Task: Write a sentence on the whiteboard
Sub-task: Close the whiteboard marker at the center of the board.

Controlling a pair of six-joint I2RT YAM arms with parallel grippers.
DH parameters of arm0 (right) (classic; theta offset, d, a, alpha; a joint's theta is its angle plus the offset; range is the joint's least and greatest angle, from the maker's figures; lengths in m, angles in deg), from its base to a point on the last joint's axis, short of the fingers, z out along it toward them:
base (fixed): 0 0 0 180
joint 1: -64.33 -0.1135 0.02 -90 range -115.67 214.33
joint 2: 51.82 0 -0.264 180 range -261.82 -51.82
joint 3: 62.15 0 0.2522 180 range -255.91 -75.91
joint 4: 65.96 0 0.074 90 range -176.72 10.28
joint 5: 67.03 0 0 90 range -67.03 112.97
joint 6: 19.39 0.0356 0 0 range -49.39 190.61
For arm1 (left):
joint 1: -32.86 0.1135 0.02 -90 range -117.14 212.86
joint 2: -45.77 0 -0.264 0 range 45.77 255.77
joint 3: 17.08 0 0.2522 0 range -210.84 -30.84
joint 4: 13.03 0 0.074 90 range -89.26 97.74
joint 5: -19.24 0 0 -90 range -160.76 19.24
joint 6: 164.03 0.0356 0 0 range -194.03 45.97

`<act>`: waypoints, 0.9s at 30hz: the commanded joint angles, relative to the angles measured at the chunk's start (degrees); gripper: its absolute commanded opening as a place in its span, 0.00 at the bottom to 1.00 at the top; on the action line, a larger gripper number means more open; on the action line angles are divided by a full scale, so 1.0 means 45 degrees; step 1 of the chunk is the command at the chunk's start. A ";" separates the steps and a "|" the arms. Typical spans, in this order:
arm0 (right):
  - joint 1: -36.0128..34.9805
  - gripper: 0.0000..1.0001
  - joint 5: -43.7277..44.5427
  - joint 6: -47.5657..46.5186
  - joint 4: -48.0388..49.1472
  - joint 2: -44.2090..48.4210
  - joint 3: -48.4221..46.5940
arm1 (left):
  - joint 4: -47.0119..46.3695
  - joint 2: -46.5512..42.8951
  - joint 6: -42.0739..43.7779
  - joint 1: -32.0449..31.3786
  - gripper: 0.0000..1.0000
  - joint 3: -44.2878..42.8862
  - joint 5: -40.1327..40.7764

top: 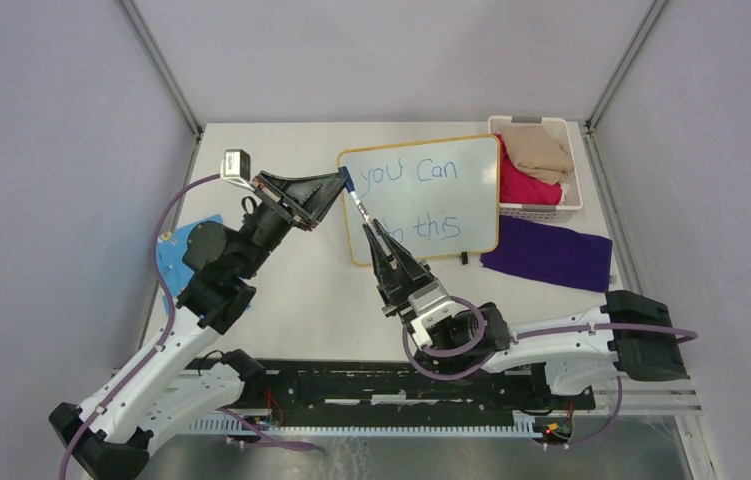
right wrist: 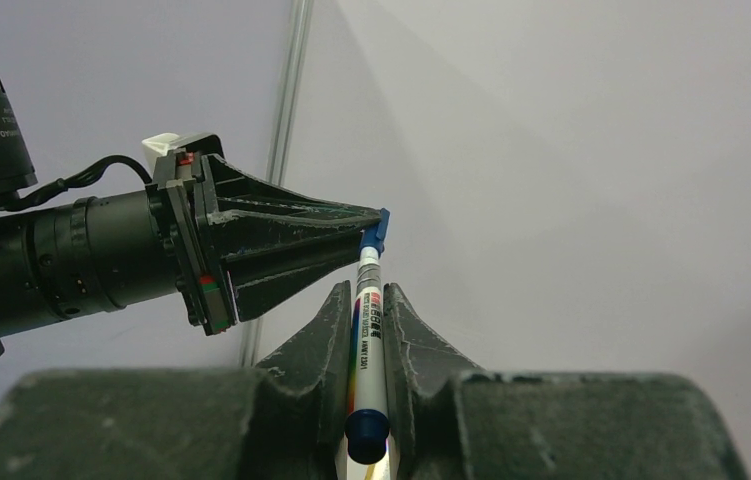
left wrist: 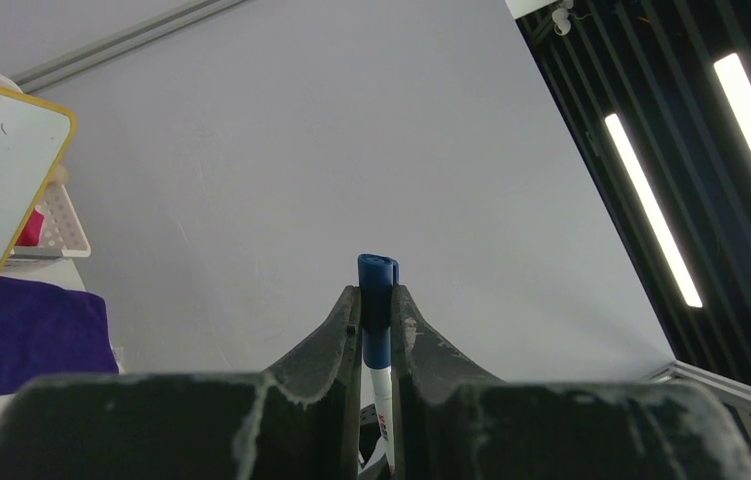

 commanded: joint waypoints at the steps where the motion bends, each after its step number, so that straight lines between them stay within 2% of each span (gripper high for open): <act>1: 0.0097 0.00 0.0095 -0.0025 0.2315 -0.0458 -0.0701 | -0.0556 -0.0058 -0.0090 -0.0291 0.02 -0.0077 -0.0345; 11: 0.0153 0.00 0.0206 -0.0955 0.4285 -0.1324 -0.1191 | -0.0744 -0.0252 -0.0176 -0.0391 0.02 0.0163 0.0273; 27: 0.0154 0.00 0.0542 -0.1479 0.4434 -0.1421 -0.1255 | -0.0744 -0.0777 0.0319 -0.0392 0.02 0.0296 0.1025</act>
